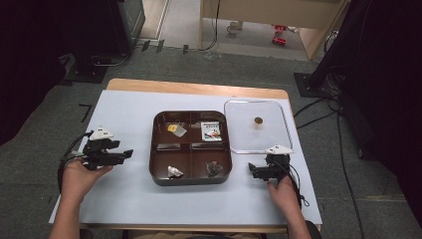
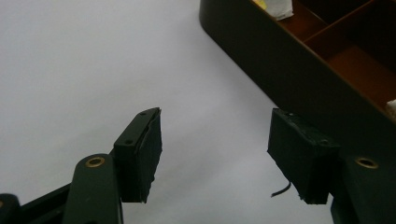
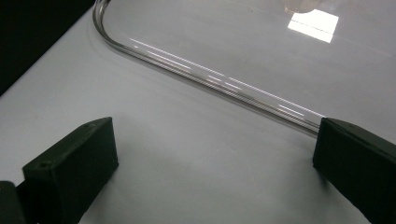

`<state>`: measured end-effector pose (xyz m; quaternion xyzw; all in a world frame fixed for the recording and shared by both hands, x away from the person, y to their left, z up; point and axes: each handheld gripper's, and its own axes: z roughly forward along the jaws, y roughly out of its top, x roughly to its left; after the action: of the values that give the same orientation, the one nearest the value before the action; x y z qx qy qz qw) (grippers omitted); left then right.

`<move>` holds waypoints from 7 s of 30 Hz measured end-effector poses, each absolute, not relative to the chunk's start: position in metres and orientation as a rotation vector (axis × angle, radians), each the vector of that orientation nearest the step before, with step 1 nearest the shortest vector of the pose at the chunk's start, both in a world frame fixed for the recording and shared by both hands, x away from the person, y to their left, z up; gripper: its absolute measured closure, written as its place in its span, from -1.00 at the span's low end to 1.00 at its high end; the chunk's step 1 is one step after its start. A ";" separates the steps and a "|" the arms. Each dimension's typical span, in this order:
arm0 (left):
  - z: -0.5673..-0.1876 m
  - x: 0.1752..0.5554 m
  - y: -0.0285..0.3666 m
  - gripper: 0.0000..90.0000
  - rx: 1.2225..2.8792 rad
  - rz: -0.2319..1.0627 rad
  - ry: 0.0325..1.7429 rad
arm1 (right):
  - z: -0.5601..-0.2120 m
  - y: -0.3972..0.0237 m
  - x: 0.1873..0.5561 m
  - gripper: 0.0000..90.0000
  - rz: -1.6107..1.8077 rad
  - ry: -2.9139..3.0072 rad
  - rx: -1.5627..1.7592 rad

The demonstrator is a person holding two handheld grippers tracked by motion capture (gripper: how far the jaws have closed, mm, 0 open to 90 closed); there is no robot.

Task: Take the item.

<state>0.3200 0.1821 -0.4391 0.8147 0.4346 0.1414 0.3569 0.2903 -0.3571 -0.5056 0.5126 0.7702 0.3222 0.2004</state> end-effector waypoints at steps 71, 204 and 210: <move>-0.437 0.304 0.074 0.10 2.298 0.154 0.637 | -0.506 -0.357 0.290 -1.00 0.900 2.150 1.437; -0.409 0.312 0.179 0.90 2.061 0.234 1.094 | -0.505 -0.357 0.291 -1.00 0.901 2.154 1.441; -0.414 0.319 0.182 0.90 2.061 0.221 1.117 | -0.506 -0.357 0.291 -1.00 0.902 2.152 1.440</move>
<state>0.3187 0.1823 -0.4145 0.8083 0.4383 0.0866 0.3835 0.2906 -0.3574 -0.5056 0.5147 0.7693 0.3223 0.1985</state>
